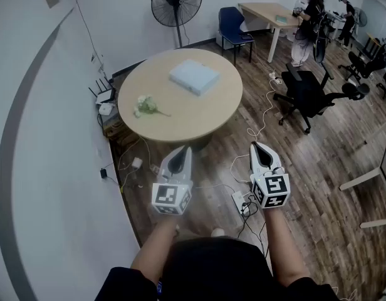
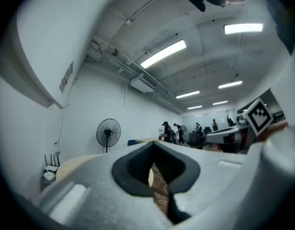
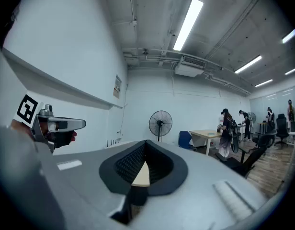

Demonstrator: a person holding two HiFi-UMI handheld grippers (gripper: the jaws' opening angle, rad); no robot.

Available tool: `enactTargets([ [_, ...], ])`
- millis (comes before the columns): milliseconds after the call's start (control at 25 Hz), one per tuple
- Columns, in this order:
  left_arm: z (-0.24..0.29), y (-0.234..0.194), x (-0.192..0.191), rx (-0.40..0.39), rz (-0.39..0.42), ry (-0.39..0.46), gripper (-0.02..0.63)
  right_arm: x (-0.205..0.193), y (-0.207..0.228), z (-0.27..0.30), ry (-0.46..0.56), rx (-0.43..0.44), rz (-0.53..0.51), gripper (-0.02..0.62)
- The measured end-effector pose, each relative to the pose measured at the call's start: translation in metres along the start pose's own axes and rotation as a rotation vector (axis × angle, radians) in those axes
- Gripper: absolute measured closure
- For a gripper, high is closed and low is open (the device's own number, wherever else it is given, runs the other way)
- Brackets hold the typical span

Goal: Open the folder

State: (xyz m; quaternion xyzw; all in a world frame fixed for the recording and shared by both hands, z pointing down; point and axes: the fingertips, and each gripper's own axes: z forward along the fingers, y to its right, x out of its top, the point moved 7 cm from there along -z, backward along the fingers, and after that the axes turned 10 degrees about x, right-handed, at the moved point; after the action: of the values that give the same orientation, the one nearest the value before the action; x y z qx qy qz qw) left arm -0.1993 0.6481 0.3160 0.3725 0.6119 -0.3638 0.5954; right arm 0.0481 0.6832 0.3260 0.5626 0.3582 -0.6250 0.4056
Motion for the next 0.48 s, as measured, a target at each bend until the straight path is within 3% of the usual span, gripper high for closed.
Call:
enactTargets([
  [480, 0.029, 0.025, -0.007, 0.004, 0.036, 0.007, 0.603, -0.009, 0.037, 0.001, 0.024, -0.020, 0.002, 0.592],
])
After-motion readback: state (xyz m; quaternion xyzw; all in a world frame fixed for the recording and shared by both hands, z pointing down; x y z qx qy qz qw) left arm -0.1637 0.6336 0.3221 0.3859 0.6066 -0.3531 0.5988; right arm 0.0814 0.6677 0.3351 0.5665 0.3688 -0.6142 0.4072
